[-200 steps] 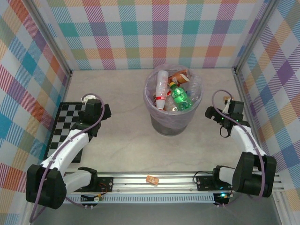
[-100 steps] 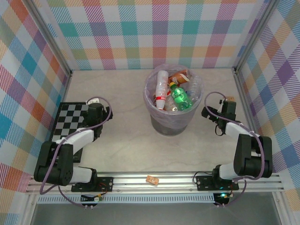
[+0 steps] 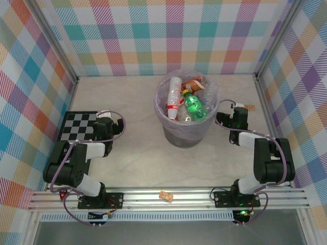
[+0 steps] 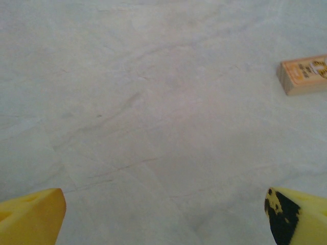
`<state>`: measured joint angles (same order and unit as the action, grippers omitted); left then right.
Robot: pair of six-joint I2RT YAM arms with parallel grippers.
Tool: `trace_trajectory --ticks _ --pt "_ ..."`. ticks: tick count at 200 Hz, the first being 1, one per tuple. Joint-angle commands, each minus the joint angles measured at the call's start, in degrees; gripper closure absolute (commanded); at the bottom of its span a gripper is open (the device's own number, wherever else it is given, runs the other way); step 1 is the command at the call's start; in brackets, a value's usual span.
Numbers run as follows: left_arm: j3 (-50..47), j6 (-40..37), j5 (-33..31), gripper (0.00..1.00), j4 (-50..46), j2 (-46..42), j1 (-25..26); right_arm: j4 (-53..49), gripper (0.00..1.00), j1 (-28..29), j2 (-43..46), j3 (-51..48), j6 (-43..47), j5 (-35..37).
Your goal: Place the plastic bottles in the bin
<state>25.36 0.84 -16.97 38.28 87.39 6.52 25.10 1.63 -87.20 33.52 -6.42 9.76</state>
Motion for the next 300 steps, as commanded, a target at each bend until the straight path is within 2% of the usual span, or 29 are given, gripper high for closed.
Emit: trace_trajectory --ticks 1,17,29,38,48,56,65,74,83,300 --pt "-0.6 -0.6 1.9 0.00 7.2 1.1 -0.9 9.8 0.00 2.4 0.4 -3.7 4.9 2.8" --pt "-2.4 -1.6 3.9 0.00 12.7 3.3 -1.3 15.3 0.01 1.5 1.2 -6.9 4.1 1.4" --pt "-2.3 -1.4 4.0 0.00 11.5 2.9 -1.3 18.5 0.00 0.8 0.7 -8.6 4.2 -1.3" --pt "-2.3 -1.5 4.0 0.00 12.4 3.2 -1.3 29.2 0.00 -0.2 -2.3 -12.1 4.1 -1.9" --pt "-2.1 -1.3 3.9 0.00 11.6 3.1 -1.3 21.9 0.00 -0.1 -0.2 -10.5 2.9 -1.0" --pt "-2.1 -1.3 3.9 0.00 11.9 3.1 -1.2 26.5 0.01 -0.1 -1.5 -11.5 3.5 -0.8" --pt "-2.1 -1.3 3.8 0.00 11.7 3.1 -1.3 22.7 0.01 -0.1 -0.3 -10.7 3.0 -0.9" --pt "-2.1 -1.3 3.9 0.00 11.8 3.2 -1.3 25.4 0.00 0.0 -1.2 -11.2 3.2 -0.8" --pt "-2.1 -1.4 3.9 0.00 11.8 3.2 -1.3 23.2 0.00 -0.1 -0.4 -10.8 3.0 -1.0" --pt "-2.3 -1.4 3.9 0.00 12.1 3.1 -1.3 23.6 0.01 -0.1 -0.7 -10.8 3.2 -1.1"
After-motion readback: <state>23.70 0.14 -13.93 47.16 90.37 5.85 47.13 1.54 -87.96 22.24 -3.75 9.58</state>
